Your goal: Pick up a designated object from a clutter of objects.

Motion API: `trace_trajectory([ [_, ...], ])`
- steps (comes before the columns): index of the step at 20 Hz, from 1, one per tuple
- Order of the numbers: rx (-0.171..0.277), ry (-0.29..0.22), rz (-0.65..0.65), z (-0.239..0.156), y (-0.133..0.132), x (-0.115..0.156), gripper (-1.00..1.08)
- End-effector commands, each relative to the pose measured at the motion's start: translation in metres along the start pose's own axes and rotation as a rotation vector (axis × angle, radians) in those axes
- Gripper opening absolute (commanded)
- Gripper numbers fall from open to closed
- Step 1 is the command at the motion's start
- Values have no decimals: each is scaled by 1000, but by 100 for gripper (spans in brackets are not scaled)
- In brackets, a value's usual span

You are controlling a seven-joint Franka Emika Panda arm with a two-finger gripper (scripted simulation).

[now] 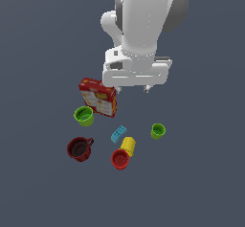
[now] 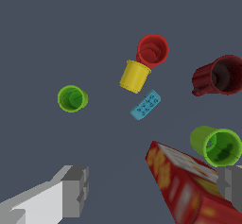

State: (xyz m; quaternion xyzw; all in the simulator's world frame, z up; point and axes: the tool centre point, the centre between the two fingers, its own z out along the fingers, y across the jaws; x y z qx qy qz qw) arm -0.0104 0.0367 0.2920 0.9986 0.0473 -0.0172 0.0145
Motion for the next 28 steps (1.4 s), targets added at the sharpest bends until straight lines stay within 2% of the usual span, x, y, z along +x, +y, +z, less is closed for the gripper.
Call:
trace_trajectory([
  [1, 0, 0, 0, 0, 0, 0, 100],
  [10, -10, 41, -48, -21, -20, 6, 100],
  [17, -10, 42, -51, -20, -20, 8, 100],
  [28, -4, 40, -96, 7, -9, 47, 100],
])
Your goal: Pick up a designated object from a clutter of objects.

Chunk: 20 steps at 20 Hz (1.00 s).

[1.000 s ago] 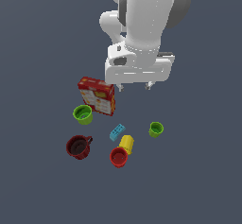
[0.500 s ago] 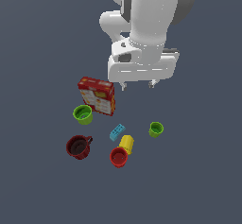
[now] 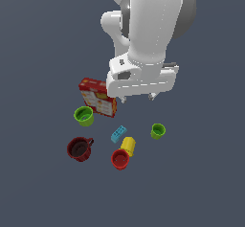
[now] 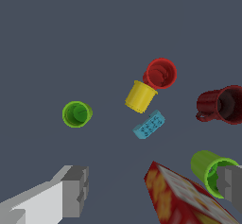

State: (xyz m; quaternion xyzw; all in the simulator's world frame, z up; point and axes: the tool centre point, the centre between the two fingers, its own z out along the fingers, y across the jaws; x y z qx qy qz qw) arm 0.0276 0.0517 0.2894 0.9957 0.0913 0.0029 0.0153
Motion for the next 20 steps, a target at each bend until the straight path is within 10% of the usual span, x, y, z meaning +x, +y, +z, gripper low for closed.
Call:
trace_trajectory([
  [1, 2, -1, -15, 11, 5, 12, 100],
  [20, 25, -1, -158, 148, 61, 102, 100],
])
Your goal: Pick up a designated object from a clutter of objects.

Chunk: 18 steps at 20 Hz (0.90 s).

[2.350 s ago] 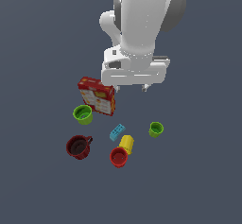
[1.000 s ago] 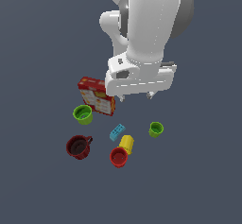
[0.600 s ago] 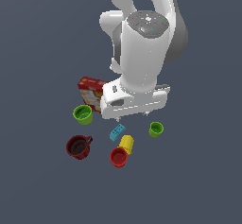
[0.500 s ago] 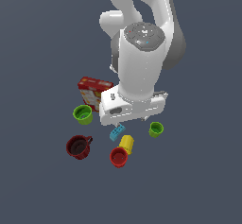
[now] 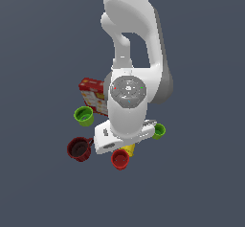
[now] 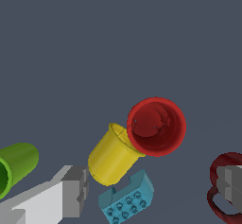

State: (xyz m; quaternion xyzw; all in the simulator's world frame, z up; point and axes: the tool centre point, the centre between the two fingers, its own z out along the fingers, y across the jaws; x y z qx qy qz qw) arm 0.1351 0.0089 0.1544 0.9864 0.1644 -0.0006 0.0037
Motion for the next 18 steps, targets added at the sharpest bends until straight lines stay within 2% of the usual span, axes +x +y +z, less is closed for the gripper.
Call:
trace_trajectory([
  [1, 2, 2, -16, 17, 8, 6, 100],
  [9, 6, 2, -44, 51, 22, 15, 100],
  [18, 7, 1, -47, 60, 24, 16, 100],
])
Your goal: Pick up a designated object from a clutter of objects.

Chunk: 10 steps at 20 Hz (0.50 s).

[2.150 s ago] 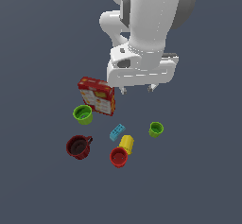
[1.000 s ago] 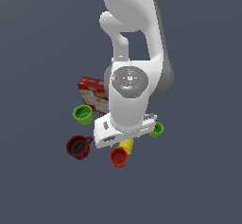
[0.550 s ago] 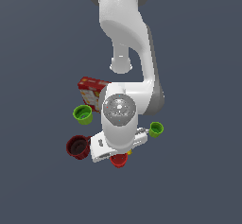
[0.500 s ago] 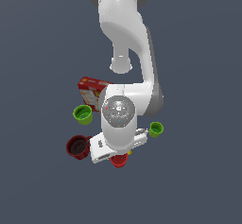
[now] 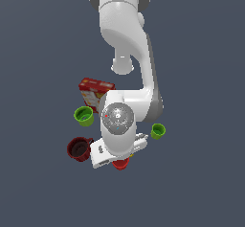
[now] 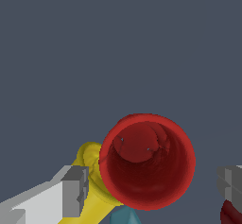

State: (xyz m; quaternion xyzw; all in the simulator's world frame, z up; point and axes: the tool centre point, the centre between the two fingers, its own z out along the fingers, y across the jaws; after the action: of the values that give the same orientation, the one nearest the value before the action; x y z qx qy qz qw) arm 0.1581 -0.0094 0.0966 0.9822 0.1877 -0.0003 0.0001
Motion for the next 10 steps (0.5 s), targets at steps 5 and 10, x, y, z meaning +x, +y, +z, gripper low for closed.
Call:
trace_trajectory([
  [5, 0, 0, -1, 26, 0, -1, 100],
  [10, 0, 0, -2, 48, 0, -1, 100],
])
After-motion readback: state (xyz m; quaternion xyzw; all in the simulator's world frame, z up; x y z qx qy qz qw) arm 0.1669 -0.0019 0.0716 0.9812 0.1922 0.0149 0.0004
